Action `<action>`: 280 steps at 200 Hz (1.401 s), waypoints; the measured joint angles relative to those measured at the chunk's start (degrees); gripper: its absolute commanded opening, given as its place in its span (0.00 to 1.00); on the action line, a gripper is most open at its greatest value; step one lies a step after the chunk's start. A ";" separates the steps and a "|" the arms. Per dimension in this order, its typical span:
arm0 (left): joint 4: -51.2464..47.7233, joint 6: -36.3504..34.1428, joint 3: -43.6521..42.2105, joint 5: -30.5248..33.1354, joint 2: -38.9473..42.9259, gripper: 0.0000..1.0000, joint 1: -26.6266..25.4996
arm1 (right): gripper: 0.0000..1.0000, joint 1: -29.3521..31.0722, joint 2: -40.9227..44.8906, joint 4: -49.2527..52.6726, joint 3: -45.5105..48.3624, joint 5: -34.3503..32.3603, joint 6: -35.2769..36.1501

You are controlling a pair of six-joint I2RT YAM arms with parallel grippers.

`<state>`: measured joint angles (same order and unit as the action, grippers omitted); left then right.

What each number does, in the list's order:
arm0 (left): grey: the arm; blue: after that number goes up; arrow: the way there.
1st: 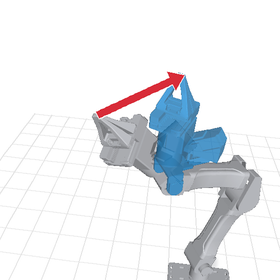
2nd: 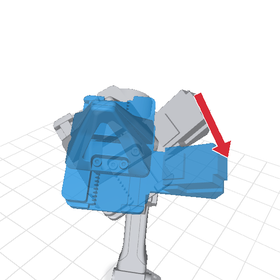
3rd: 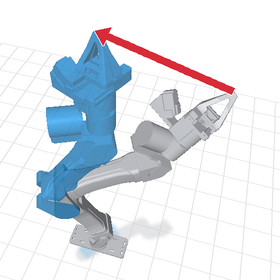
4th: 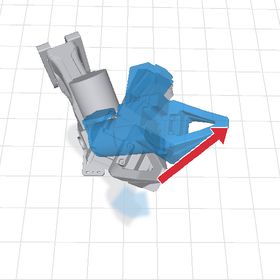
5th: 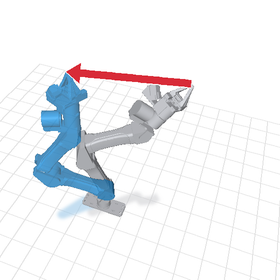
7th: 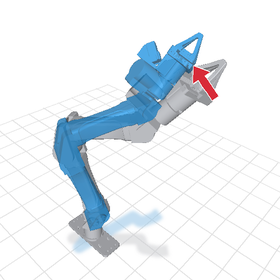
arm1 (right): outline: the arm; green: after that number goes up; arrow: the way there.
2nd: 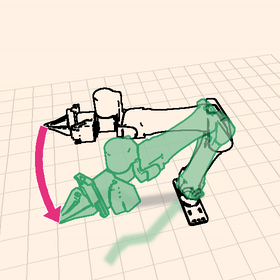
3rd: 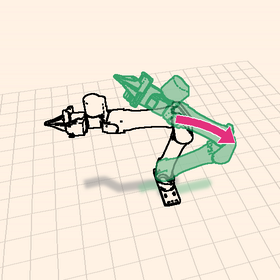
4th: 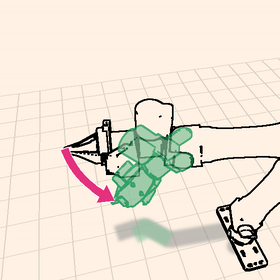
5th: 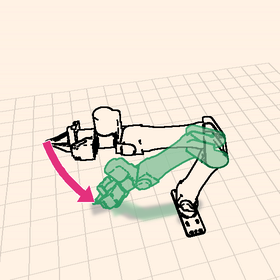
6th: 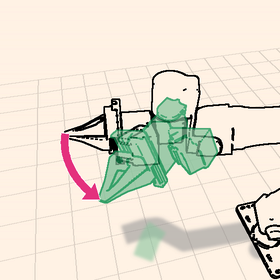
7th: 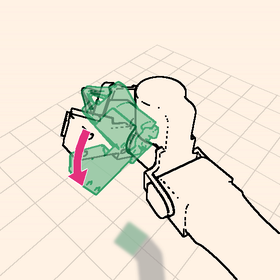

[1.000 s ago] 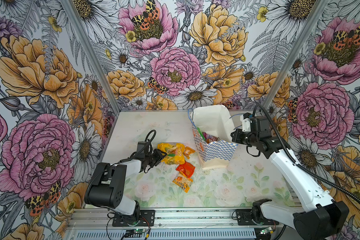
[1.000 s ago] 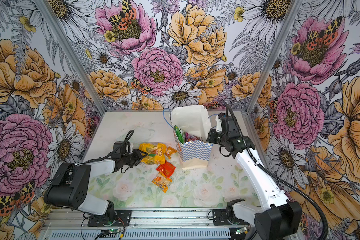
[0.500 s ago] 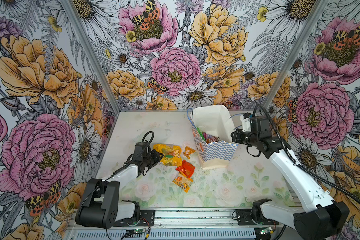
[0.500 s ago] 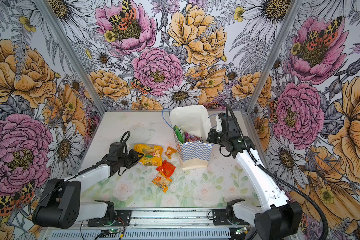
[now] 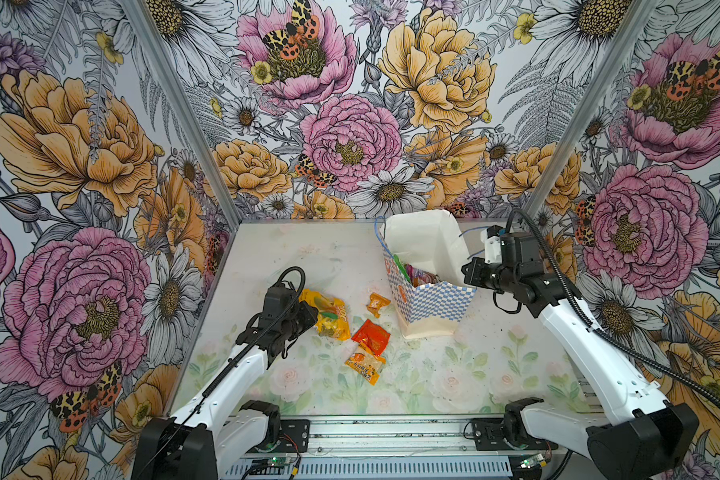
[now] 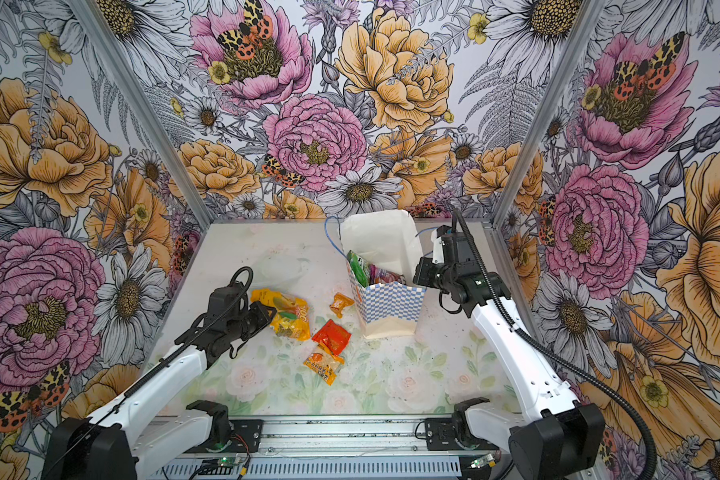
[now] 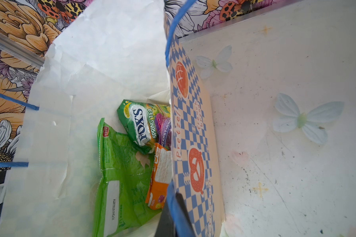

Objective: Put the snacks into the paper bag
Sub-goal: 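Lift the yellow mango bag with the left gripper toward the paper bag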

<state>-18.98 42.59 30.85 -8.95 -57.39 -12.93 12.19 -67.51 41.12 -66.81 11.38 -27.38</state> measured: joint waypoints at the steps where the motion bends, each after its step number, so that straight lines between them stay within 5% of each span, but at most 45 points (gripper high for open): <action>1: -0.17 0.00 0.07 0.09 0.07 0.00 -0.07 | 0.00 0.00 0.00 0.00 0.00 0.00 0.00; 186: -31.61 -10.16 40.28 13.42 4.83 0.00 -8.31 | 0.00 0.00 0.00 0.57 -0.37 0.48 0.48; 280: -37.18 -11.72 60.22 20.06 -5.01 0.00 -20.46 | 0.00 0.02 0.00 3.32 -2.16 0.68 1.51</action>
<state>-56.16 30.87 91.07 11.11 -62.39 -33.39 12.21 -67.51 44.45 -68.97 12.05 -25.87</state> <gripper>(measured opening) 0.118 0.047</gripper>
